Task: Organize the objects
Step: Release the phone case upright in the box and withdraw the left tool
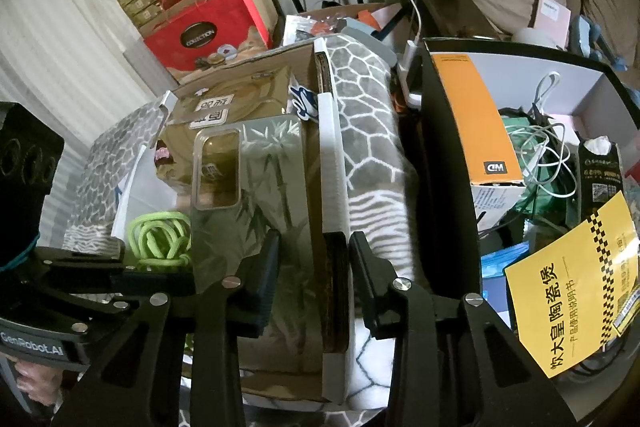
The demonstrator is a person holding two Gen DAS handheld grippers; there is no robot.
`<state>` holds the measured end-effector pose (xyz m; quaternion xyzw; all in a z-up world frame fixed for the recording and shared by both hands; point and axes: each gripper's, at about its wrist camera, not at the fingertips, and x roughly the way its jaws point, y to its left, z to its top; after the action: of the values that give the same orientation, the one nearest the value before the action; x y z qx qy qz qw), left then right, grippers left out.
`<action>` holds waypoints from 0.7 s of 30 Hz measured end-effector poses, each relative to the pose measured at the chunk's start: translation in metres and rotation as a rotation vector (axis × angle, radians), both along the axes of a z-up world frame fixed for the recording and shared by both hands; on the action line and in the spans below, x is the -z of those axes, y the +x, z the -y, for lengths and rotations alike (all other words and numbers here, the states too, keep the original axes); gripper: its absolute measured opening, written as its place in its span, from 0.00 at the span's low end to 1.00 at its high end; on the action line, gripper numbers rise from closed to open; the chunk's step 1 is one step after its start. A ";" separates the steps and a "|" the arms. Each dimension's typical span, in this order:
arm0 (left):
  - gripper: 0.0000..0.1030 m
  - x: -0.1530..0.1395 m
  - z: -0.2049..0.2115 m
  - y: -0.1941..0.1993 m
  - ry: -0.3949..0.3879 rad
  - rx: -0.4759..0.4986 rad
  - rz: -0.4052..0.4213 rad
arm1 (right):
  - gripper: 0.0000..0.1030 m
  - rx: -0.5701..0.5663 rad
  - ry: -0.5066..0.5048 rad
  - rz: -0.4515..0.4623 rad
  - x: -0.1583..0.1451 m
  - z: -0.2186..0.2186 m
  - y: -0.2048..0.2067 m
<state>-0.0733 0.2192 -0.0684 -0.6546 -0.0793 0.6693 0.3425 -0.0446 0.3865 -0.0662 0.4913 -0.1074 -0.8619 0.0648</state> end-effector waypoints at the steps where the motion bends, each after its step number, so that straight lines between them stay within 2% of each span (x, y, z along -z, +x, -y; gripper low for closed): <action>1: 0.32 0.000 0.000 0.000 -0.002 0.005 0.004 | 0.34 0.000 -0.002 0.000 0.000 0.000 0.000; 3: 0.36 -0.004 0.004 -0.001 0.001 0.004 0.010 | 0.33 0.001 -0.006 0.001 0.000 0.000 0.000; 9: 0.55 -0.041 0.031 0.000 0.034 0.001 -0.070 | 0.32 0.003 -0.001 0.002 0.001 -0.002 0.000; 12: 0.58 -0.058 0.048 -0.002 0.060 -0.025 -0.105 | 0.32 0.004 0.002 0.001 0.002 -0.002 0.001; 17: 0.59 -0.070 0.085 -0.013 0.004 -0.109 -0.182 | 0.32 -0.001 0.013 0.002 0.001 -0.002 0.002; 18: 0.63 -0.070 0.091 -0.016 -0.010 -0.125 -0.193 | 0.32 -0.001 0.016 0.002 0.001 -0.001 0.001; 19: 0.71 -0.070 0.101 -0.018 -0.032 -0.155 -0.216 | 0.32 -0.002 0.018 0.002 0.002 -0.001 0.001; 21: 0.72 -0.068 0.116 -0.023 -0.058 -0.192 -0.237 | 0.32 -0.002 0.020 0.001 0.002 -0.002 0.001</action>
<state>-0.0966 0.1033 -0.0005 -0.5702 -0.0813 0.7734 0.2647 -0.0432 0.3881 -0.0680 0.4924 -0.0983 -0.8627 0.0608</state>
